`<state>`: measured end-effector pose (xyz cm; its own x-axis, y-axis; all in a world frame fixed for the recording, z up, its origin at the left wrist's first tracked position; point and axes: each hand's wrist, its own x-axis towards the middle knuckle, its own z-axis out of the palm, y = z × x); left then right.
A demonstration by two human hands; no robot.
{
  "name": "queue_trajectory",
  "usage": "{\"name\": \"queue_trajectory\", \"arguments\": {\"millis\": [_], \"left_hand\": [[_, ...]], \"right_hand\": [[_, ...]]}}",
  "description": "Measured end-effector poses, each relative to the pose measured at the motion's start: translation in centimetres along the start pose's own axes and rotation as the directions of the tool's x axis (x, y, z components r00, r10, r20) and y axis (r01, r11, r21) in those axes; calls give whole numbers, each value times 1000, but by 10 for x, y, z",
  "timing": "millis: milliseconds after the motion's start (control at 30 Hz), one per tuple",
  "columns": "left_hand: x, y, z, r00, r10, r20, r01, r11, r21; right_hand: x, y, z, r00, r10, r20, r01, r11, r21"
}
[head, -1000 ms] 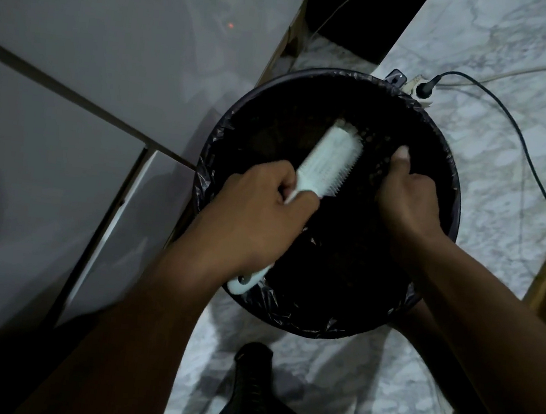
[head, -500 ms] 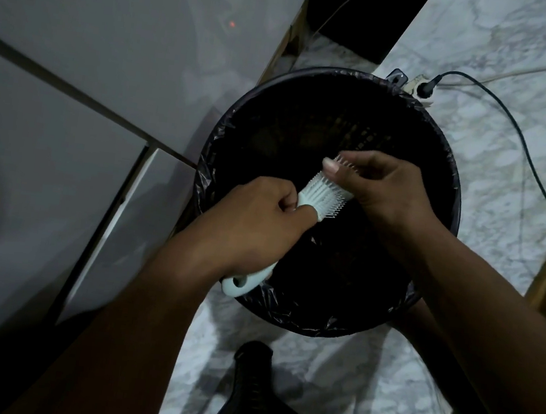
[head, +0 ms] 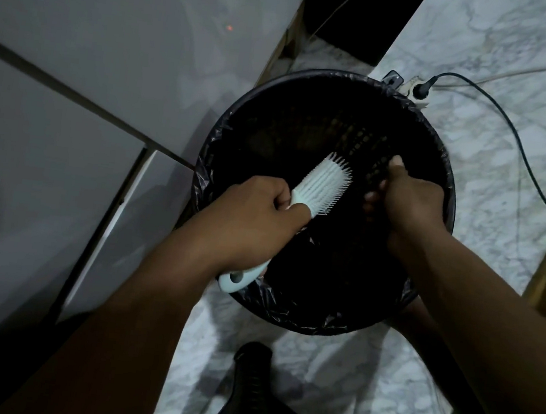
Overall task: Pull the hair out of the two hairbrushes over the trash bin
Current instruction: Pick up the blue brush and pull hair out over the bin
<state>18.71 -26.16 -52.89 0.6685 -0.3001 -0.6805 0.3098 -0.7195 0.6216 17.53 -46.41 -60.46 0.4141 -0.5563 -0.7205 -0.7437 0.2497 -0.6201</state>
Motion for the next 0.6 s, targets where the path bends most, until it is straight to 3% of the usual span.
{"name": "queue_trajectory", "arguments": {"millis": [100, 233, 300, 400, 600], "left_hand": [[2, -5, 2, 999, -11, -41, 13, 999, 52], [1, -6, 4, 995, 0, -103, 14, 992, 126], [-4, -7, 8, 992, -10, -124, 22, 995, 94], [-20, -12, 12, 987, -44, -153, 46, 999, 12], [-83, 17, -8, 977, -46, -210, 48, 999, 4]], "right_hand": [[0, 7, 2, 986, -160, 54, 168, 959, -227], [-12, 5, 3, 961, -121, 250, 202, 922, -329], [-20, 4, -5, 942, -176, 286, 297, 834, -465], [-44, -3, -18, 893, -120, 434, 404, 640, -654], [-125, -70, -41, 830, -133, 541, 505, 590, -630]]}}
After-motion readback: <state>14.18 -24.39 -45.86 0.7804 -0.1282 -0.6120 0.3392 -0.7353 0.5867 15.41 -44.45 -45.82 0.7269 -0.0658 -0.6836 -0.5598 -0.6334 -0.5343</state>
